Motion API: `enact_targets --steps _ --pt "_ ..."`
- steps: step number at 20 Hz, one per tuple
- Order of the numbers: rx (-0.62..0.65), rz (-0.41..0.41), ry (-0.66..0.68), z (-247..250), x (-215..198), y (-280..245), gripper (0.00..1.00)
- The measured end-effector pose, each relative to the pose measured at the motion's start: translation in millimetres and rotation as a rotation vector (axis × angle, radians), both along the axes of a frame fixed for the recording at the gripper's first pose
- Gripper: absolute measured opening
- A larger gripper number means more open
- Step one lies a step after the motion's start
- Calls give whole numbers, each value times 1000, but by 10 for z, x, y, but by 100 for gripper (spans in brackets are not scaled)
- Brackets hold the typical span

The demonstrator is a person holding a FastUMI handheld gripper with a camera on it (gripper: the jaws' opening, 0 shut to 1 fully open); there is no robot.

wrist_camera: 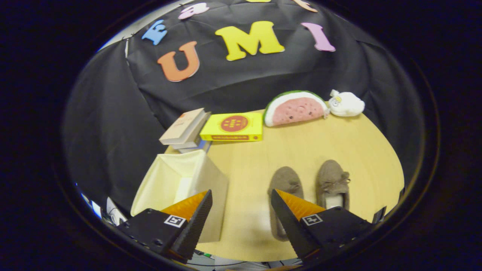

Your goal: Open the storage box then place both shoes into the box .Put the left shoe in first, then the right shoe, with the right side of both shoes facing outward in a uniform manner.

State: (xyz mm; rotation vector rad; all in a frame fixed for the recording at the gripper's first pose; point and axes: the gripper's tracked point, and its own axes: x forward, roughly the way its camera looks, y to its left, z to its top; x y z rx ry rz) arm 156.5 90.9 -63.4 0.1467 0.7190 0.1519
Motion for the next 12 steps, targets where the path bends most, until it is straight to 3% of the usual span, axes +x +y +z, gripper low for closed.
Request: enact_targets --steps 4,9,12 --pt "-192 -7 85 -461 -24 -482 96" --pt "-226 -18 168 -803 66 -703 94" --pt "-236 -14 209 -938 94 -768 83"
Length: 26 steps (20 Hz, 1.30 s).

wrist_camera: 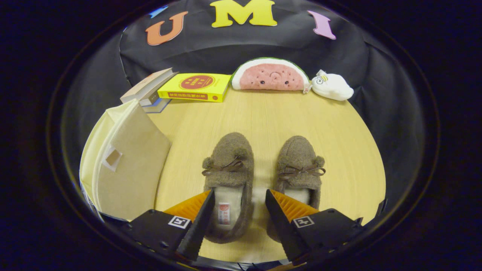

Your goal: Open the storage box then place both shoes into the box .Put the left shoe in first, then the right shoe, with the right side of both shoes facing outward in a uniform manner.

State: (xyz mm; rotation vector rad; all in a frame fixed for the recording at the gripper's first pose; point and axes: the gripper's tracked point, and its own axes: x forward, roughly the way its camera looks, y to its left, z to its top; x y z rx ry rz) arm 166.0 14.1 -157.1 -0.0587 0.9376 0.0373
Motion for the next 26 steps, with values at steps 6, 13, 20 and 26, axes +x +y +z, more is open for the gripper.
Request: enact_targets --steps 6,13,20,26 --pt "4 -26 126 -349 -18 -97 23" --pt "94 -60 71 -75 -69 -58 0" --pt "137 -38 -59 768 -315 232 0" --pt "143 17 -168 1445 -488 830 0"
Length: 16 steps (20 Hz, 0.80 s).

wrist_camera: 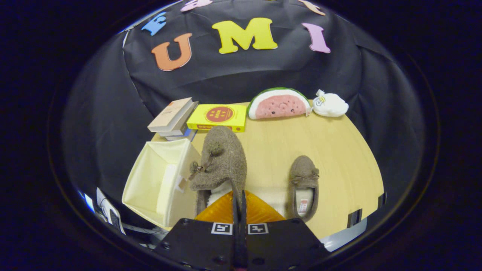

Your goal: Open the storage box then place both shoes into the box .Put the left shoe in first, then the right shoe, with the right side of both shoes facing outward in a uniform manner.

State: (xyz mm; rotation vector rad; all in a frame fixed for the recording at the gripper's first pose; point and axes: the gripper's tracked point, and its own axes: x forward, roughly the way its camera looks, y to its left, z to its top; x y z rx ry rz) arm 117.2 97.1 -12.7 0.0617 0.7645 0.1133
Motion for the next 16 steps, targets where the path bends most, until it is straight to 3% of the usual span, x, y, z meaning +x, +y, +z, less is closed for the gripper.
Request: enact_targets --steps 7,11,16 --pt "50 108 -58 309 -104 1204 0" --pt "76 113 -20 25 -5 1791 0" --pt "53 76 66 -630 143 2114 0"
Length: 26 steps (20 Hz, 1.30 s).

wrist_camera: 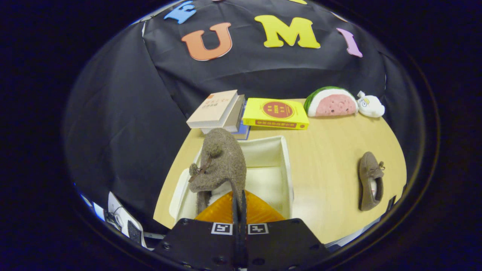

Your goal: Open the storage box then place both shoes into the box .Put the left shoe in first, then the right shoe, with the right side of both shoes facing outward in a uniform manner.

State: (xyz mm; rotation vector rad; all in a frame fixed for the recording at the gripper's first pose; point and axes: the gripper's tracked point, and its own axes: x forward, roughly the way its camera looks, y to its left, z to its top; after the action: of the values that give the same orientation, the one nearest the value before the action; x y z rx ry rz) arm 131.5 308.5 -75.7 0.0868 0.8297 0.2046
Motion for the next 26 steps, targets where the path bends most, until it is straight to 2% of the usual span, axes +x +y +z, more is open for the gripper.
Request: enact_targets --steps 5,11,12,14,19,22,26 --pt "-63 -10 94 -536 59 165 0" --pt "-129 29 121 -729 39 296 2" --pt "-136 40 98 -669 39 290 12" --pt "-143 69 46 -510 -18 262 18" --pt "-125 95 -98 45 -230 -29 97" --pt "-131 60 -161 361 -353 -407 95" --pt "-143 0 -181 560 -414 -1022 95"
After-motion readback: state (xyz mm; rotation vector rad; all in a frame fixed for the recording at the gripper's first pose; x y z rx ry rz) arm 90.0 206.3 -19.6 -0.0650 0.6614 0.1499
